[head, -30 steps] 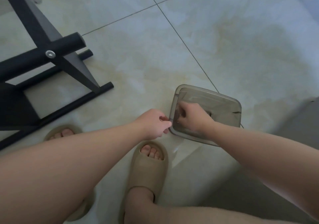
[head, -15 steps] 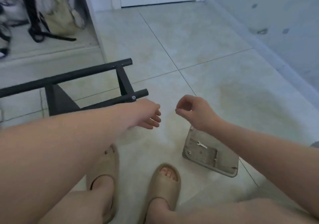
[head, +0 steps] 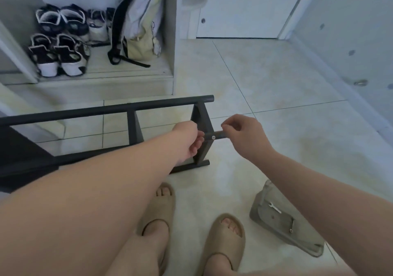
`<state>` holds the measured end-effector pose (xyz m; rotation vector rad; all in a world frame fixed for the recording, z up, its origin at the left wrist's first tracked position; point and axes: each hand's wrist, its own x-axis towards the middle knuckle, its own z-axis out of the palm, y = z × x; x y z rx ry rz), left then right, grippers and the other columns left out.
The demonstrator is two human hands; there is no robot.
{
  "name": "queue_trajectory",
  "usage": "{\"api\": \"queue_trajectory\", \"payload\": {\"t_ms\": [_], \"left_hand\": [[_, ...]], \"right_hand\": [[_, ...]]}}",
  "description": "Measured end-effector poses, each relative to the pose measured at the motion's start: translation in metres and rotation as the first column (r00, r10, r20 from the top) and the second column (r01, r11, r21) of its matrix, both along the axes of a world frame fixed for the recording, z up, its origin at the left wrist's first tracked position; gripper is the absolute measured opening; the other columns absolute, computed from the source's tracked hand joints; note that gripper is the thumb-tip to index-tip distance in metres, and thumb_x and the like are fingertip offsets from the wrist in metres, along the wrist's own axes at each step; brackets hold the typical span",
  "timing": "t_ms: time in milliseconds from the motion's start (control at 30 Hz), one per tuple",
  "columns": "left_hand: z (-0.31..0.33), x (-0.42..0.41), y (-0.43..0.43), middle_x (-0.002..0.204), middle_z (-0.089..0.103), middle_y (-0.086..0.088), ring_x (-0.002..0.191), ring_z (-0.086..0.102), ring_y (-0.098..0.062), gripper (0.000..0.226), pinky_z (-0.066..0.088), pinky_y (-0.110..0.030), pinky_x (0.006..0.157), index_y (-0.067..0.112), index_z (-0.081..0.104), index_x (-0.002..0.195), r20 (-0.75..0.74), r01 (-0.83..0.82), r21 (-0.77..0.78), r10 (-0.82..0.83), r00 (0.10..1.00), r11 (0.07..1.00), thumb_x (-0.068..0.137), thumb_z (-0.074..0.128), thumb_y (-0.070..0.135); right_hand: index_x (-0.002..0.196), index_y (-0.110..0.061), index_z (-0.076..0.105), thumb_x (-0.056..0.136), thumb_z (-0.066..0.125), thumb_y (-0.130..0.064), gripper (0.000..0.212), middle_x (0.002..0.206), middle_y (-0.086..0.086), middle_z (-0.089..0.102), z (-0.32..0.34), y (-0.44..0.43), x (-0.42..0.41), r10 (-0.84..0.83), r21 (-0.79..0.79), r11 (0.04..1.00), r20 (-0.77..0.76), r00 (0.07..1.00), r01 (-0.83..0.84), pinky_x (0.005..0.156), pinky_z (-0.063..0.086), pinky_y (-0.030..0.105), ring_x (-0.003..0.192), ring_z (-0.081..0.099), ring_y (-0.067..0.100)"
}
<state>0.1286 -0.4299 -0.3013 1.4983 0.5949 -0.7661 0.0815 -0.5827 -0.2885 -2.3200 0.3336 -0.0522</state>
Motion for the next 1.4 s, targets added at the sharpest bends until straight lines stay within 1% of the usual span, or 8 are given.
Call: {"api": "queue_trajectory", "payload": {"t_ms": [167, 267, 500, 600, 767, 967, 1267, 1400], "left_hand": [[-0.023, 0.029, 0.007, 0.082, 0.06, -0.009, 0.067, 0.053, -0.023, 0.025, 0.035, -0.028, 0.054, 0.004, 0.061, 0.088, 0.336, 0.178, 0.554, -0.415, 0.846, 0.813, 0.097, 0.047, 0.024], [-0.035, 0.044, 0.004, 0.084, 0.061, -0.012, 0.079, 0.061, -0.03, 0.034, 0.033, -0.03, 0.053, 0.003, 0.063, 0.091, 0.337, 0.209, 0.663, -0.537, 0.773, 0.718, 0.098, 0.048, 0.033], [-0.061, 0.064, -0.027, 0.067, 0.048, -0.004, 0.061, 0.046, -0.023, 0.047, 0.029, -0.032, 0.053, 0.011, 0.046, 0.068, 0.215, 0.399, 0.695, -0.703, 0.678, 0.598, 0.098, 0.043, 0.046], [-0.067, 0.062, -0.031, 0.075, 0.045, -0.006, 0.082, 0.058, -0.034, 0.043, 0.038, -0.033, 0.063, 0.002, 0.06, 0.096, 0.166, 0.464, 0.724, -0.781, 0.602, 0.511, 0.103, 0.039, 0.039], [-0.065, 0.051, -0.032, 0.089, 0.05, -0.008, 0.076, 0.051, -0.024, 0.033, 0.041, -0.035, 0.069, 0.011, 0.05, 0.132, 0.221, 0.441, 0.625, -0.688, 0.691, 0.644, 0.106, 0.035, 0.027], [-0.07, 0.014, -0.031, 0.059, 0.038, -0.002, 0.055, 0.036, -0.021, 0.046, 0.031, -0.032, 0.057, 0.013, 0.045, 0.064, 0.157, 0.527, 0.626, -0.755, 0.637, 0.575, 0.097, 0.049, 0.046], [-0.066, -0.067, -0.022, 0.055, 0.038, -0.002, 0.053, 0.037, -0.022, 0.051, 0.026, -0.032, 0.052, 0.014, 0.039, 0.057, 0.161, 0.591, 0.573, -0.785, 0.598, 0.568, 0.097, 0.05, 0.043], [-0.058, -0.075, -0.015, 0.064, 0.051, -0.006, 0.059, 0.047, -0.022, 0.05, 0.031, -0.034, 0.055, 0.011, 0.05, 0.064, 0.111, 0.614, 0.644, -0.849, 0.516, 0.457, 0.1, 0.045, 0.046]], "right_hand": [[0.123, -0.017, 0.063, 0.097, 0.063, -0.028, 0.029, 0.119, 0.0, 0.063, -0.028, -0.01, 0.016, 0.156, -0.181, 0.963, -0.23, 0.961, -0.2, 0.086, 0.042, 0.025, 0.112, 0.058, 0.018], [0.141, -0.02, 0.051, 0.098, 0.061, -0.039, 0.048, 0.137, 0.002, 0.051, -0.038, -0.012, 0.031, 0.169, -0.299, 0.917, -0.311, 0.935, -0.265, 0.105, 0.04, 0.039, 0.126, 0.047, 0.023], [0.115, -0.017, 0.068, 0.094, 0.068, -0.042, 0.033, 0.108, 0.0, 0.065, -0.055, -0.026, 0.051, 0.186, -0.226, 0.939, -0.305, 0.934, -0.261, 0.066, 0.038, 0.019, 0.097, 0.057, 0.02], [0.112, -0.017, 0.069, 0.093, 0.069, -0.041, 0.03, 0.104, 0.002, 0.063, -0.059, -0.029, 0.046, 0.239, -0.226, 0.924, -0.287, 0.928, -0.307, 0.071, 0.039, 0.027, 0.093, 0.055, 0.02], [0.105, -0.016, 0.065, 0.092, 0.071, -0.035, 0.024, 0.098, 0.004, 0.059, -0.061, -0.028, 0.03, 0.284, -0.228, 0.905, -0.3, 0.91, -0.358, 0.075, 0.043, 0.033, 0.09, 0.056, 0.022], [0.09, -0.022, 0.055, 0.087, 0.075, -0.034, 0.023, 0.091, 0.0, 0.06, -0.053, -0.029, -0.003, 0.271, -0.153, 0.922, -0.401, 0.875, -0.356, 0.06, 0.037, 0.024, 0.075, 0.051, 0.011], [0.09, -0.017, 0.053, 0.087, 0.077, -0.029, 0.026, 0.096, 0.006, 0.058, -0.06, -0.013, -0.099, 0.198, -0.114, 0.961, -0.352, 0.915, -0.252, 0.071, 0.034, 0.032, 0.086, 0.051, 0.025], [0.097, -0.009, 0.06, 0.087, 0.077, -0.03, 0.028, 0.098, 0.008, 0.063, -0.055, 0.0, -0.115, 0.174, -0.069, 0.975, -0.344, 0.923, -0.21, 0.075, 0.043, 0.034, 0.088, 0.055, 0.027]]}}
